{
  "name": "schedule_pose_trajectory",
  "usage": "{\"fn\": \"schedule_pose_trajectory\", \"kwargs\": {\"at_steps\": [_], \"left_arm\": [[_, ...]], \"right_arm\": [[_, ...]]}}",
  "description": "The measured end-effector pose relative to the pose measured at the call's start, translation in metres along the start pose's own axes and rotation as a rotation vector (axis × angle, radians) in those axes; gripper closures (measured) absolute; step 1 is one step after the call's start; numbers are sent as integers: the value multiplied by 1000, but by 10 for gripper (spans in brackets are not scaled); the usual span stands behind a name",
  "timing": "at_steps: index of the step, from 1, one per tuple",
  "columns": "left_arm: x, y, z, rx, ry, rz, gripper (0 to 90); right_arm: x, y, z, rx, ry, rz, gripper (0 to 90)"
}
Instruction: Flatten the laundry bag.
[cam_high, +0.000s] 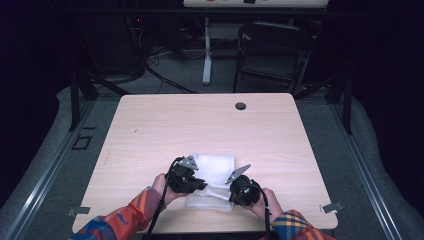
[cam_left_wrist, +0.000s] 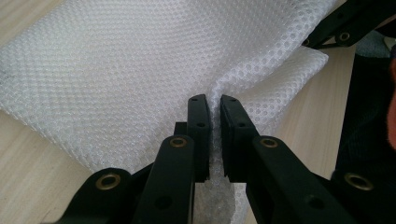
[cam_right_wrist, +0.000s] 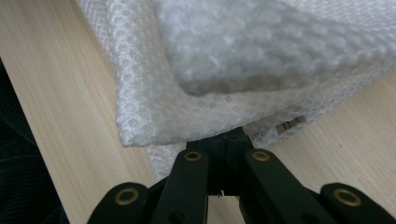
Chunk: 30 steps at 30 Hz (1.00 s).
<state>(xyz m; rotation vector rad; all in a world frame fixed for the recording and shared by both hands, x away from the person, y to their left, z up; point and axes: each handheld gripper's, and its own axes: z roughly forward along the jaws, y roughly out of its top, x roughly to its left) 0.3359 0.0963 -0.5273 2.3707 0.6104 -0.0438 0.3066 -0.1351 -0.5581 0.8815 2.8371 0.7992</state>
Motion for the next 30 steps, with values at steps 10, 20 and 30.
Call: {"fn": "schedule_pose_trajectory", "kwargs": {"at_steps": [10, 20, 30], "left_arm": [[3, 5, -7, -9, 29, -21, 838], [10, 12, -22, -46, 66, -41, 841], [18, 31, -33, -42, 86, -44, 841]], "right_arm": [[-2, -2, 0, -12, 11, 1, 900], [-2, -3, 0, -22, 12, -2, 900], [-2, -4, 0, -25, 12, 1, 900]]}}
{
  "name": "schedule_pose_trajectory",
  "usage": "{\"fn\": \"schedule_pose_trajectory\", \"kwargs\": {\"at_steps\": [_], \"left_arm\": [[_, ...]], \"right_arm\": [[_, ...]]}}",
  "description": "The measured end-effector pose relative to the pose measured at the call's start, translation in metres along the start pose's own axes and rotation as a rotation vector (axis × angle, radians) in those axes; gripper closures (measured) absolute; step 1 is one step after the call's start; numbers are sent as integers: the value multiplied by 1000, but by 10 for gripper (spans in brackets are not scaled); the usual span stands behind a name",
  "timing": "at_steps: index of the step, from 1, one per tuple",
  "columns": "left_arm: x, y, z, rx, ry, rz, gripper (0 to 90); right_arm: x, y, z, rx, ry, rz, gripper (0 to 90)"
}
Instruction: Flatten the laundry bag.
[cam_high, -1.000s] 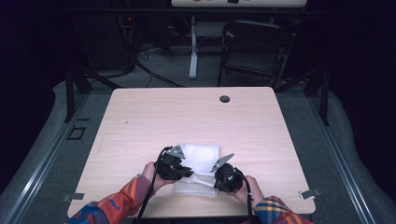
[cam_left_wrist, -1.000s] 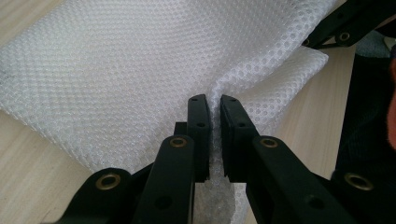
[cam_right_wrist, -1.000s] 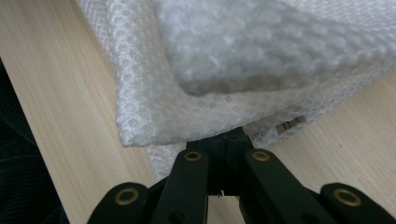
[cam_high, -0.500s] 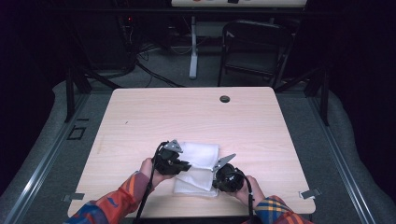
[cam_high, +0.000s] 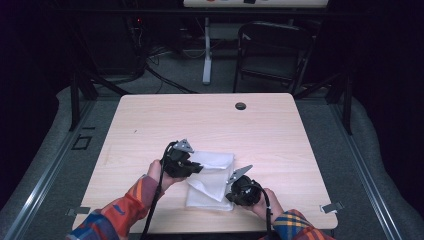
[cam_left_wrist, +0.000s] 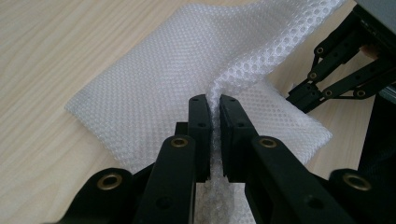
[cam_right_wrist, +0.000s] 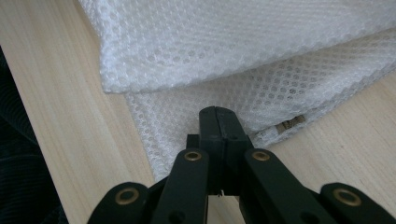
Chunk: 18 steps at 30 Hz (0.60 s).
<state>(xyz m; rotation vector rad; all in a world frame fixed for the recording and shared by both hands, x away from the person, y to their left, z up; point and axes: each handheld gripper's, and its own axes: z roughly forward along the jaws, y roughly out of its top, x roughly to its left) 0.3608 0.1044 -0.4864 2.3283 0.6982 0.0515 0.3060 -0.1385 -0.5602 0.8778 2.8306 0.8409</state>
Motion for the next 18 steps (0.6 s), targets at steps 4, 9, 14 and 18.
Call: {"fn": "schedule_pose_trajectory", "kwargs": {"at_steps": [4, 9, 14, 18], "left_arm": [[3, 7, 0, 8, 7, -6, 841], [8, 18, -4, 5, 18, 0, 841], [14, 31, -7, 9, 37, 6, 840], [18, 39, -8, 11, 50, 13, 840]], "right_arm": [[0, 0, 0, -5, -1, -4, 900], [0, 0, 0, -1, -2, -4, 900], [0, 0, 0, -3, -1, -7, 900], [0, 0, 0, -1, -1, -7, 900]]}}
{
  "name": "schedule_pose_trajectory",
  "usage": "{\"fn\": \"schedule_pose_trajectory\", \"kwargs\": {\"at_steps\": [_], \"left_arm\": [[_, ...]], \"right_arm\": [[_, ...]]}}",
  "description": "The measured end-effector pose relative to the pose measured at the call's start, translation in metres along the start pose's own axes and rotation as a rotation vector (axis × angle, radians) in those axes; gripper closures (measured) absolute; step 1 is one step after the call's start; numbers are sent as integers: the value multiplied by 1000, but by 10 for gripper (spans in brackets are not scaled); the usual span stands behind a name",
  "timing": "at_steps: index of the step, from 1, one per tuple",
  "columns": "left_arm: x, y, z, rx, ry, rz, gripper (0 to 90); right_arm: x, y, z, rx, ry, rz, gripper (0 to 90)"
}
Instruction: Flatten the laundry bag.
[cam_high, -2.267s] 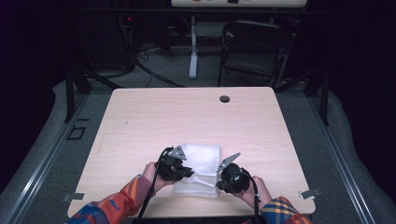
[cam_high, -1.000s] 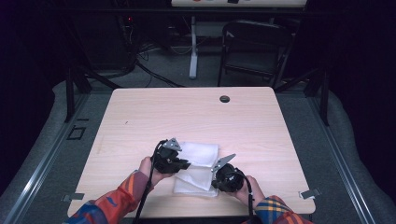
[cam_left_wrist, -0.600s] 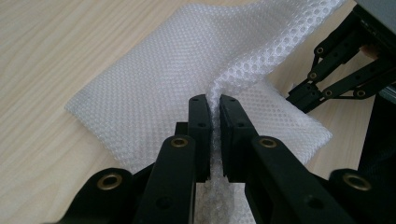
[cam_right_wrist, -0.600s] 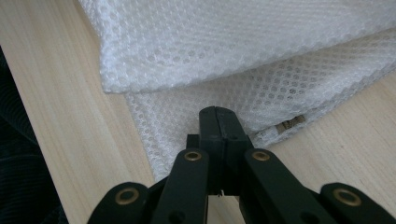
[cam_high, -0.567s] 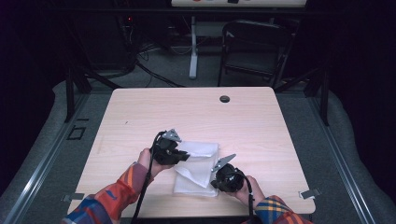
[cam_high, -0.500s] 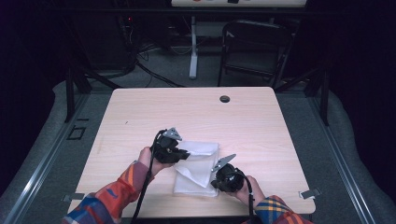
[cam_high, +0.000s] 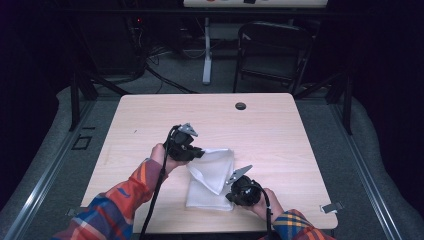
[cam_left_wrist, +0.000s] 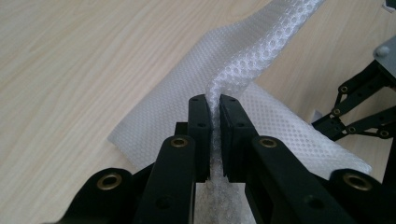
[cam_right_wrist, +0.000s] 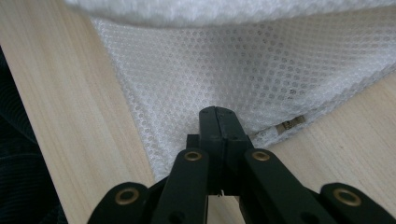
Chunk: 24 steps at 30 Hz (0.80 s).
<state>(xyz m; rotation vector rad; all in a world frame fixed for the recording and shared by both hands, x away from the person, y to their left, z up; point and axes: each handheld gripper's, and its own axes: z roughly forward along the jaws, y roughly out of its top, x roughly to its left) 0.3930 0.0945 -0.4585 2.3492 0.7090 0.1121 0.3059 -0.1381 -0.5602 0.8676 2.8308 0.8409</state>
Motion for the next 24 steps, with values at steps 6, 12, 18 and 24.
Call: {"fn": "schedule_pose_trajectory", "kwargs": {"at_steps": [6, 12, 18, 24], "left_arm": [[8, 10, 1, -3, 23, 2, 839], [17, 19, 0, -12, 46, -6, 838], [23, 24, 1, -10, 64, -9, 838], [29, 31, 4, -15, 74, -13, 838]], "right_arm": [[0, 0, 0, -3, 6, 0, 900], [0, 0, 0, 3, 4, -6, 900], [1, 1, -1, 10, 0, -7, 900], [1, 1, -1, 8, -4, -12, 900]]}}
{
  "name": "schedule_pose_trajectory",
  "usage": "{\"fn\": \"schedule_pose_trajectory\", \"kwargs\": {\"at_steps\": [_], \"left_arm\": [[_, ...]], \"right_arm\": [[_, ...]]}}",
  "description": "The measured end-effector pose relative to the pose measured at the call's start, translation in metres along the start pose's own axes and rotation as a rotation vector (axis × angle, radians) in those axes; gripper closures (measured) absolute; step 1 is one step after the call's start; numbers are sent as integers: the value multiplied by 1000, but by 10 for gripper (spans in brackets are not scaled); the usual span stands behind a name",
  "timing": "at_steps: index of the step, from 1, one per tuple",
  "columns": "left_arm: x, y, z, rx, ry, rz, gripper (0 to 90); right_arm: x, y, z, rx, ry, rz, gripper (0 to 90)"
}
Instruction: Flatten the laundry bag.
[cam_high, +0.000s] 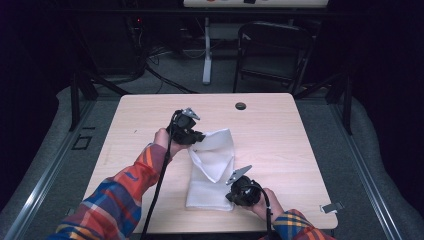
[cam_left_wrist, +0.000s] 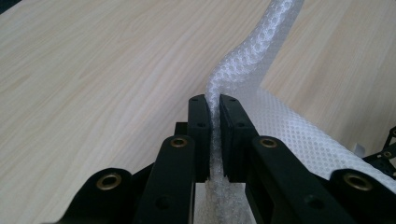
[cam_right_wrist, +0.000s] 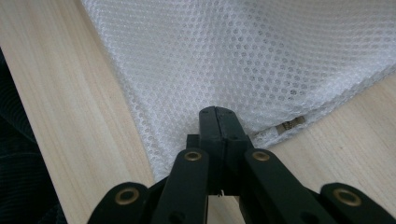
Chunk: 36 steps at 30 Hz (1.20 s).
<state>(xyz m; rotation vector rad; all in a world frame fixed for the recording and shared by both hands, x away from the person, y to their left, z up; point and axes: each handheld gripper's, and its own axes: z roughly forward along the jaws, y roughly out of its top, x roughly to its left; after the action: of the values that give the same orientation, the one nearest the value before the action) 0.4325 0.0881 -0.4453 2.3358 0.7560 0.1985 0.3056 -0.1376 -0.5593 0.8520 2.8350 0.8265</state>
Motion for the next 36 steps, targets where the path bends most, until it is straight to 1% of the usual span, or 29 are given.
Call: {"fn": "schedule_pose_trajectory", "kwargs": {"at_steps": [4, 8, 12, 16, 17, 20, 21, 23, 29, 32, 36], "left_arm": [[3, 4, 2, 1, 2, 5, 839], [5, 9, 4, -4, 15, 3, 838], [9, 13, 6, -5, 23, 2, 839], [13, 18, 9, -8, 38, -2, 838], [14, 18, 10, -10, 41, -5, 839], [17, 22, 12, -1, 53, -4, 839], [17, 23, 14, -7, 55, -7, 839], [19, 25, 15, -5, 64, -4, 838], [23, 27, 21, -7, 77, -10, 838], [25, 27, 24, -11, 85, -15, 838], [28, 28, 26, -14, 93, -21, 838]], "right_arm": [[0, 0, 0, 1, 1, 0, 900], [1, 0, 0, -5, 3, 11, 900], [1, 1, -1, 7, -7, 3, 900], [1, 1, 0, 4, -9, 4, 900], [1, 1, -1, 11, -3, -4, 900], [1, 1, -1, 12, -1, -5, 900], [1, 1, -1, 12, -2, -2, 900], [2, 1, -1, 10, -8, 7, 900], [2, 2, 0, 15, -1, 13, 900], [2, 2, 0, 18, -6, 1, 900], [2, 2, 0, 14, -7, 1, 900]]}}
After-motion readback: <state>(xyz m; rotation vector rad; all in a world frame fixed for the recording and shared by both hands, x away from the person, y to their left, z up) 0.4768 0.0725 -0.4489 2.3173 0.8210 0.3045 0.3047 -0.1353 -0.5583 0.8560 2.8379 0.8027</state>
